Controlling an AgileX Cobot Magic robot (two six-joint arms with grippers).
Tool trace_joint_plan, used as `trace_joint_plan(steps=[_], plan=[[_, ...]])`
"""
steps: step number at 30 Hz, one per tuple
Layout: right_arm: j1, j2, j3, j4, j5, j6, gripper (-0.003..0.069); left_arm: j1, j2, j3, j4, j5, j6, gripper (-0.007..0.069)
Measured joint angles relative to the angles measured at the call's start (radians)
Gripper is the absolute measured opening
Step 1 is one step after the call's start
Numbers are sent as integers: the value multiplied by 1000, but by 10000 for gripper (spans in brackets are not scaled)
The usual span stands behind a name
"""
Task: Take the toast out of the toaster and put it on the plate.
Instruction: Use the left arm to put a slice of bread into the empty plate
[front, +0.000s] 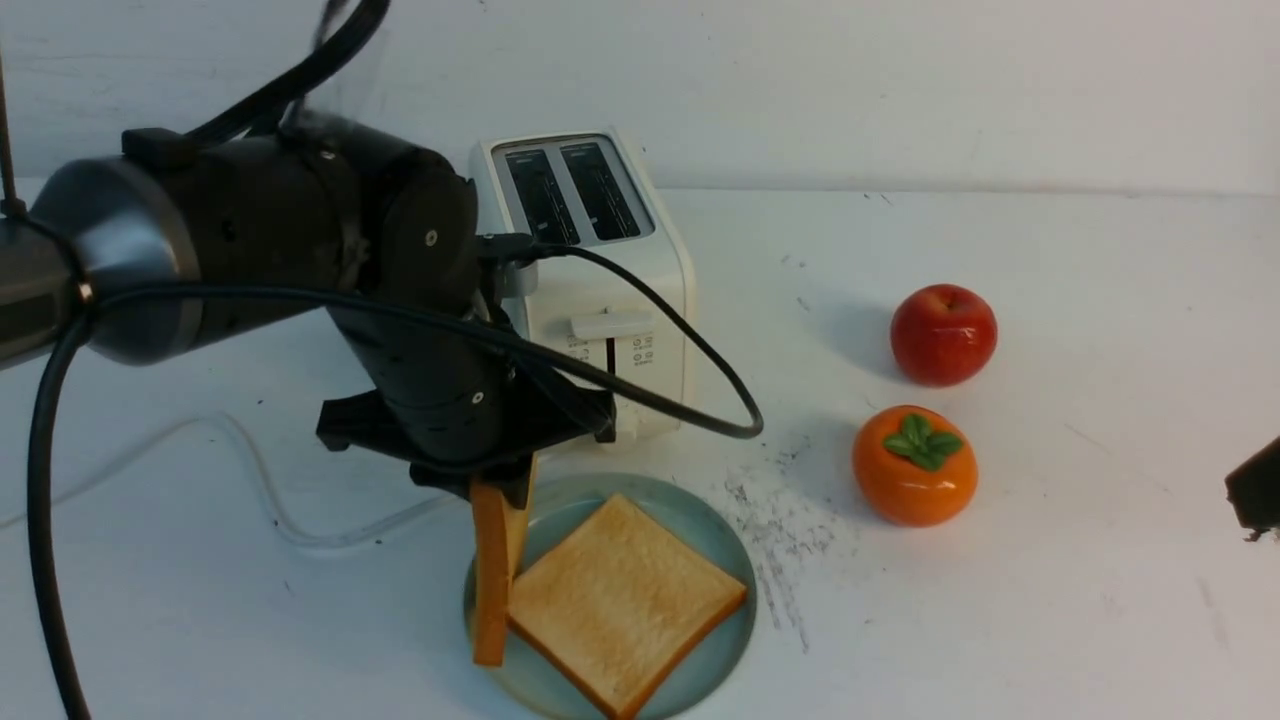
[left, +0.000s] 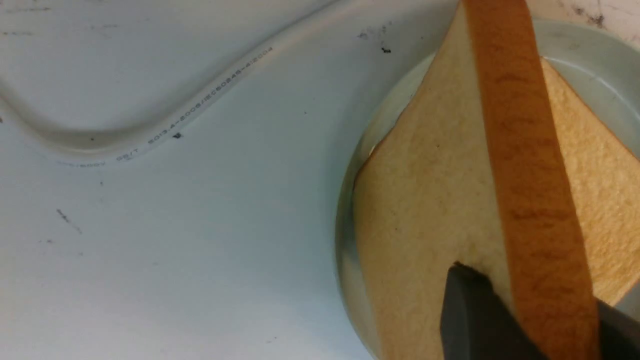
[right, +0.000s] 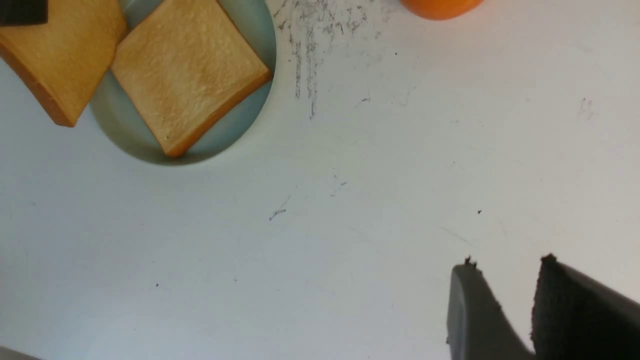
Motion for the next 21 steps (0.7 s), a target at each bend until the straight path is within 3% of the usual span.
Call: trace_joint_plan(steps=[15,21], plan=[[0,0,0,3,0,0,212,0,16,0,-95,-63,0,108],[0,0,0,7,0,0,216,0,49,-1,-130,-94,0,153]])
